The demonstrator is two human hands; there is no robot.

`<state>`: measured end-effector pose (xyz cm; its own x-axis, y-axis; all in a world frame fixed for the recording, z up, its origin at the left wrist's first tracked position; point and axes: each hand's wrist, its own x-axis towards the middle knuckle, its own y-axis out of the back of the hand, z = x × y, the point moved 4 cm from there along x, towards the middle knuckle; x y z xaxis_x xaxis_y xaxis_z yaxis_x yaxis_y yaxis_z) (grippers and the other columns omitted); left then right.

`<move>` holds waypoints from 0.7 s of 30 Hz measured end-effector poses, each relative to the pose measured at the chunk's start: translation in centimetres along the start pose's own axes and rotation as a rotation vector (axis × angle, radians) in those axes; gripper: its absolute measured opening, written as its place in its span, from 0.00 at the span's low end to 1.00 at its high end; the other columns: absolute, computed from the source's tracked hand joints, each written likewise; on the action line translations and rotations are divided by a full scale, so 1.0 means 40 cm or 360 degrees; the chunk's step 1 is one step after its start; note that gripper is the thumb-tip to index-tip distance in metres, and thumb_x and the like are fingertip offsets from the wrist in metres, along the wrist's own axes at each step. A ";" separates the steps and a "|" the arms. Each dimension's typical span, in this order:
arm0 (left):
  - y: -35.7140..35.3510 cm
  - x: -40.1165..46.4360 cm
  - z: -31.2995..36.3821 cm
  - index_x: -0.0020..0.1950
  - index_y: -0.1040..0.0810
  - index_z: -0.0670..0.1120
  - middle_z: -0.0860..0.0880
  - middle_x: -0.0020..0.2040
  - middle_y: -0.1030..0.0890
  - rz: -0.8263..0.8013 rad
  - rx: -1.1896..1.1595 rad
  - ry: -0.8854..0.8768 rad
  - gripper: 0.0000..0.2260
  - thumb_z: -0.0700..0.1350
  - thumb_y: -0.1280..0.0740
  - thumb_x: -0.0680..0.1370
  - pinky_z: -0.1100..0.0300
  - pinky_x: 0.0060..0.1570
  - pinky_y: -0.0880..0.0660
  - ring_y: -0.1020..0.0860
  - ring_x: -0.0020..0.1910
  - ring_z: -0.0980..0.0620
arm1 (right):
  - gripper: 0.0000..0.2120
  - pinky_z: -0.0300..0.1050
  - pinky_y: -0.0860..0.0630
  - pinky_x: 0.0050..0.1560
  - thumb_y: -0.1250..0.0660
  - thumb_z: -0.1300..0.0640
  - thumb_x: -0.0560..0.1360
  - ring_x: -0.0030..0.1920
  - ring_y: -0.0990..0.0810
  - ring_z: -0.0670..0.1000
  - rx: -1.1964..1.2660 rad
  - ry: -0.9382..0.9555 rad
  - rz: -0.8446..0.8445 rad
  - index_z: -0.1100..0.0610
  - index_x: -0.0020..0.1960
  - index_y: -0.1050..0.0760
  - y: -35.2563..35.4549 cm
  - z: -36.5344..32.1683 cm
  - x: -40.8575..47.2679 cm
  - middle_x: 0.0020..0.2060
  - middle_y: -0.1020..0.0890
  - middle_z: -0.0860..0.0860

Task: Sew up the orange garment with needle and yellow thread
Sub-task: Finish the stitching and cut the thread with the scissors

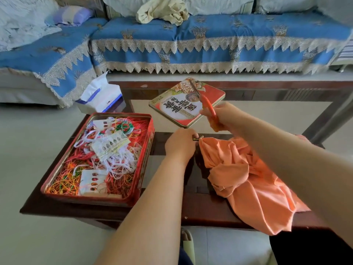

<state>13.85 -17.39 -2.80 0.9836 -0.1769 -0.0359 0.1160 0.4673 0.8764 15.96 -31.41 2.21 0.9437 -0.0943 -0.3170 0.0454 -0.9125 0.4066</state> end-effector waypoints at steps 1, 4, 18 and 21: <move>-0.002 0.002 0.001 0.54 0.19 0.52 0.49 0.56 0.20 0.0020 -0.0008 -0.0019 0.07 0.47 0.35 0.79 0.53 0.48 0.25 0.21 0.54 0.47 | 0.13 0.40 0.25 0.31 0.29 0.53 0.74 0.28 0.26 0.48 0.0095 0.0017 -0.0047 0.64 0.45 0.23 0.012 0.002 -0.048 0.32 0.23 0.54; 0.006 0.004 -0.014 0.46 0.20 0.50 0.51 0.49 0.19 0.0050 -0.0081 -0.0037 0.03 0.47 0.34 0.78 0.56 0.43 0.29 0.22 0.49 0.48 | 0.16 0.38 0.26 0.30 0.25 0.56 0.69 0.30 0.25 0.48 0.0254 -0.0042 -0.0335 0.67 0.48 0.23 0.020 0.021 -0.181 0.37 0.22 0.57; 0.019 -0.007 -0.012 0.58 0.21 0.54 0.56 0.47 0.20 0.0008 -0.0188 -0.0102 0.08 0.47 0.35 0.80 0.56 0.42 0.25 0.22 0.46 0.53 | 0.27 0.47 0.22 0.45 0.42 0.32 0.71 0.40 0.16 0.53 0.0393 -0.0027 -0.0637 0.56 0.50 0.26 -0.025 0.139 -0.325 0.47 0.15 0.57; 0.043 -0.005 -0.003 0.47 0.20 0.51 0.53 0.45 0.19 0.0141 -0.0223 -0.0125 0.05 0.48 0.35 0.80 0.56 0.44 0.26 0.22 0.46 0.51 | 0.30 0.39 0.23 0.38 0.43 0.31 0.70 0.36 0.16 0.48 0.0345 0.0002 -0.0726 0.57 0.51 0.25 -0.023 0.143 -0.327 0.45 0.14 0.54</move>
<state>13.87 -16.47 -1.35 0.9776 -0.1942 0.0810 0.0529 0.5994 0.7987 1.68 -31.60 1.09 0.8440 0.3340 -0.4196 0.3847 -0.9222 0.0397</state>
